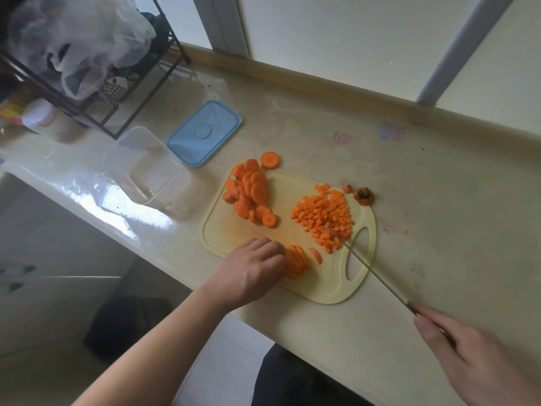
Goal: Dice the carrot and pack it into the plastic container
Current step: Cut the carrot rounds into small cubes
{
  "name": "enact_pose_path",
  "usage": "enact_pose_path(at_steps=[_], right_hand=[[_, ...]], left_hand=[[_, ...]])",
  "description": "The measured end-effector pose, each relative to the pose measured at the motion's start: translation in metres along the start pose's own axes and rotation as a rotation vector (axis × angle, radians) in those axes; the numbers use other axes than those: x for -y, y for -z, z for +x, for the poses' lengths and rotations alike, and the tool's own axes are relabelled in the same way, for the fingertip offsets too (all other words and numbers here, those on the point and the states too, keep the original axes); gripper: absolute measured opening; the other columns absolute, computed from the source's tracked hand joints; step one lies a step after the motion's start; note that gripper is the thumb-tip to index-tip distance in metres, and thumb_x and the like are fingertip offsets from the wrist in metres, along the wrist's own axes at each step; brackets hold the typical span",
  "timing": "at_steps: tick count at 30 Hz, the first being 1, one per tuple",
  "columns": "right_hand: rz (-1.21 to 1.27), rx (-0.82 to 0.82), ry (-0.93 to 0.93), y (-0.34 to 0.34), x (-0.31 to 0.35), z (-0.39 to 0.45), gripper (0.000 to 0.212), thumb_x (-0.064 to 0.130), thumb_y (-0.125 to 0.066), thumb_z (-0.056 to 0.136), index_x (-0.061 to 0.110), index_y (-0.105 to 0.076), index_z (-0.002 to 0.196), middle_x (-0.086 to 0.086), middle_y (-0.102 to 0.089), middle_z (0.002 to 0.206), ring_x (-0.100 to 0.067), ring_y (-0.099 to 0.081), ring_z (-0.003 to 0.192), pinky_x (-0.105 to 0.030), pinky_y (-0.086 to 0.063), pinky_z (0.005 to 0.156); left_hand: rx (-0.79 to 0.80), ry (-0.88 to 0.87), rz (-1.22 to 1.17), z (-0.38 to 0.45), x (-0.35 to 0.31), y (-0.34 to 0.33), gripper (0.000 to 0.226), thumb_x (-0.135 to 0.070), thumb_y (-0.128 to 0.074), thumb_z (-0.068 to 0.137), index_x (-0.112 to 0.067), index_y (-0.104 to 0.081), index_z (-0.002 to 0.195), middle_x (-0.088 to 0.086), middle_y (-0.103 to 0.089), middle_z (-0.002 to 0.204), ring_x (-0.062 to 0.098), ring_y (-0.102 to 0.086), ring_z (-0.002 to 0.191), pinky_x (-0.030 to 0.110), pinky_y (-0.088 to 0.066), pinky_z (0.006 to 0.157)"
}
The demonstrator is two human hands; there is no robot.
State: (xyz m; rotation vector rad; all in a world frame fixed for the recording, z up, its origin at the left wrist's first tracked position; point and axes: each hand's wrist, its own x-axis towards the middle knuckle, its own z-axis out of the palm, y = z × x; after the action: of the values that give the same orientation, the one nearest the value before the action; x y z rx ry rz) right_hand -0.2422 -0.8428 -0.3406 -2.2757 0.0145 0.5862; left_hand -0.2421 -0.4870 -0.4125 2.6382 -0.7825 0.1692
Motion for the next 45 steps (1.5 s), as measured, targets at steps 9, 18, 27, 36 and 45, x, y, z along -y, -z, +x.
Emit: enact_pose_path(at_steps=[9,18,27,36,45], right_hand=[[-0.005,0.007,-0.041,0.002,0.009,-0.001,0.045,0.104,-0.022,0.046,0.084,-0.045,0.079,0.047,-0.059,0.078,0.029,-0.052,0.081,0.007,-0.035,0.069],[0.035,0.008,-0.033,0.001,0.018,-0.006,0.038,0.097,-0.029,0.054,0.08,-0.051,0.08,0.042,-0.061,0.07,0.02,-0.057,0.075,0.003,-0.039,0.068],[0.048,0.155,0.028,-0.009,0.021,-0.006,0.017,0.05,-0.049,0.083,0.052,-0.061,0.094,0.036,-0.056,0.056,0.017,-0.056,0.066,-0.001,-0.04,0.061],[0.068,0.243,0.041,-0.026,0.039,0.01,0.031,0.052,-0.04,0.086,0.048,-0.06,0.062,0.018,-0.053,0.045,0.002,-0.053,0.05,-0.011,-0.037,0.051],[0.025,0.252,0.119,-0.04,0.044,0.011,0.061,0.075,-0.024,0.081,0.023,-0.056,0.079,0.003,-0.043,0.05,-0.006,-0.044,0.048,-0.027,-0.041,0.054]], left_hand=[[0.219,-0.065,-0.047,0.023,0.005,0.005,0.055,-0.032,-0.046,0.102,-0.012,-0.045,0.152,0.005,-0.044,0.158,0.032,-0.048,0.133,0.046,-0.043,0.11],[0.153,-0.235,0.118,0.029,0.013,-0.003,0.036,-0.031,-0.048,0.106,-0.015,-0.065,0.134,0.006,-0.063,0.132,0.03,-0.059,0.096,0.04,-0.051,0.075],[0.016,0.144,-0.047,0.004,-0.007,-0.018,0.037,-0.036,-0.049,0.105,-0.01,-0.066,0.125,0.009,-0.059,0.119,0.027,-0.064,0.085,0.036,-0.058,0.062],[-0.217,0.583,-0.089,0.015,-0.064,-0.042,0.036,-0.042,-0.056,0.092,-0.017,-0.061,0.118,0.003,-0.06,0.111,0.022,-0.066,0.071,0.028,-0.054,0.059],[-0.275,0.664,-0.008,0.019,-0.067,-0.048,0.043,-0.049,-0.058,0.087,-0.01,-0.074,0.099,0.004,-0.058,0.084,0.023,-0.059,0.056,0.028,-0.048,0.043]])
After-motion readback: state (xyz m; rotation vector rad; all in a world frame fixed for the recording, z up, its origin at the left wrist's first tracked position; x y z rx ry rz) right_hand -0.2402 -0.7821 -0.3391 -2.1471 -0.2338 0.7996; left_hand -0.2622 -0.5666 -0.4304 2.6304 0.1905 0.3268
